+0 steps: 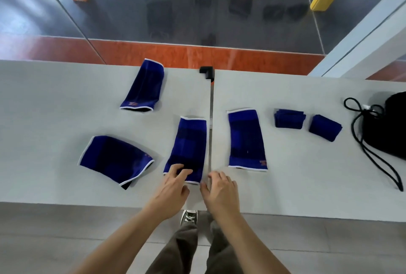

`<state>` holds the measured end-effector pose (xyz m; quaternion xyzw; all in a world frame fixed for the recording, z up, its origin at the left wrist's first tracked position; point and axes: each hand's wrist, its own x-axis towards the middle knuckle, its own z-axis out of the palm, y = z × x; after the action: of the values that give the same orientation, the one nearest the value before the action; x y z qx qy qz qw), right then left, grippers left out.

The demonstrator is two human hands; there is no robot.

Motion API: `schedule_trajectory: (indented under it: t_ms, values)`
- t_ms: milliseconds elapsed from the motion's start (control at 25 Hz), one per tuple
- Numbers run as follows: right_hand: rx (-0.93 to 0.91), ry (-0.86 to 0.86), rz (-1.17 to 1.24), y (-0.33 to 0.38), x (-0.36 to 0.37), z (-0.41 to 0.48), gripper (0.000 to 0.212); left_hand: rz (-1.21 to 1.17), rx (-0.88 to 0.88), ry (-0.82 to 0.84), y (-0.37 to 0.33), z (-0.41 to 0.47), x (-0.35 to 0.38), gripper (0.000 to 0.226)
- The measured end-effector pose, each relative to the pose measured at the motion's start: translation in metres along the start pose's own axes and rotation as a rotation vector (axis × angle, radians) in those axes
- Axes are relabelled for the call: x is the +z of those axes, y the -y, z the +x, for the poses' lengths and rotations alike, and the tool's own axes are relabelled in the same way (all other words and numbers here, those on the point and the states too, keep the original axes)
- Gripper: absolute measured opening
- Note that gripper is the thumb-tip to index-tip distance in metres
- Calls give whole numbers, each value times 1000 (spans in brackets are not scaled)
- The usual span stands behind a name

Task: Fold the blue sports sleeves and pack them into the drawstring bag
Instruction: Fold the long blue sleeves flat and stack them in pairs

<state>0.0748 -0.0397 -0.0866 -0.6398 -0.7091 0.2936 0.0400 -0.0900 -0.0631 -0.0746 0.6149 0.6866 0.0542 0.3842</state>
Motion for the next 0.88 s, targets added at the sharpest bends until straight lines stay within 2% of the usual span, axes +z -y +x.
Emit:
schedule_trajectory:
  t_ms: [240,320,400,480,520,600,680,800,880]
  values:
    - [228,4,118,26,7,8,38,-125,-123,8,-3,20,-14,46]
    - [257,20,162,32,13,10,31,-124,-143,15,-4,23,-19,44]
    - [240,-25,315,38,14,10,17,-178,-180,33,-6,25,-21,43]
    - [105,-109,426,44,10,7,8,-454,-266,12,-14,29,-28,50]
    - [10,-152,392,45,7,5,8,-624,-309,-28,-18,33,-32,52]
    - [-197,-265,233,43,-2,-1,14,-895,-356,-82,-32,40,-46,39]
    - [-403,-387,80,38,-12,-5,17,-1049,-363,-116,-45,47,-57,26]
    - [-507,-391,-27,27,-18,-5,15,-1123,-413,-115,-45,56,-59,27]
    - [-469,-270,-52,18,-11,-9,14,-969,-437,-120,-33,60,-56,34]
